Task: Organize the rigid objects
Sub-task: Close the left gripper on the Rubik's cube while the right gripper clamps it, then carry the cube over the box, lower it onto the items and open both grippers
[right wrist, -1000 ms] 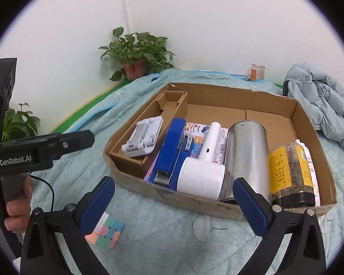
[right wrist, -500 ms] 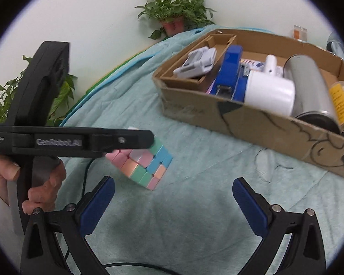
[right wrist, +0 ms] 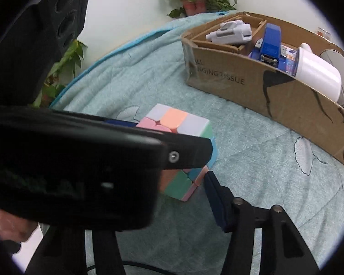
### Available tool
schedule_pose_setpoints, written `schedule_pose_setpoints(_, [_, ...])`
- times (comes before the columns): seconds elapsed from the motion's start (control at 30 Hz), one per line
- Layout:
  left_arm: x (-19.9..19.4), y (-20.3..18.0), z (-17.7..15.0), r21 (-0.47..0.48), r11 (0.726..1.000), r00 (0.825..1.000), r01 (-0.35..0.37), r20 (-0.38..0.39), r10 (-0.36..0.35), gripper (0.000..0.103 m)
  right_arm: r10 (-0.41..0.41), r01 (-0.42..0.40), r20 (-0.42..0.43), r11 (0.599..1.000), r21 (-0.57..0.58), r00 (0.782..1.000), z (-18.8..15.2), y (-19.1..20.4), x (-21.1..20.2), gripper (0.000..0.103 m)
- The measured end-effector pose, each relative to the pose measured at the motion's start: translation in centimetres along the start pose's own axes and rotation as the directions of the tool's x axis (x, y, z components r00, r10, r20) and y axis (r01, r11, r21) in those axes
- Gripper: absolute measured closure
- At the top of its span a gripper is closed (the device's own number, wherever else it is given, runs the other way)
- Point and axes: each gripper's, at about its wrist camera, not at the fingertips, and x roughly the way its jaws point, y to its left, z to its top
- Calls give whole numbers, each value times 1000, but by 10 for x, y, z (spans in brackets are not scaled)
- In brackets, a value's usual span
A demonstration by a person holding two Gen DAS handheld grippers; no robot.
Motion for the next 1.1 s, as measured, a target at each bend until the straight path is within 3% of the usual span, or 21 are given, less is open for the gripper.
schedule_pose_setpoints(0.23, [-19, -19, 11, 24, 1000, 999, -7, 53, 5, 43, -41, 44, 81, 999, -27, 996, 2, 7, -19, 49])
schedule_pose_setpoints(0.53, [-55, -55, 49, 89, 996, 990, 4, 137, -16, 43, -75, 82, 190, 996, -30, 979, 25, -6, -54, 49])
schedule_pose_setpoints(0.87, [-66, -100, 138, 176, 984, 979, 18, 198, -54, 43, -142, 162, 301, 986, -42, 943, 73, -46, -87, 49])
schedule_pose_setpoints(1.1, [-35, -99, 221, 129, 991, 986, 29, 159, -49, 43, -136, 155, 291, 987, -42, 947, 126, -81, -75, 49])
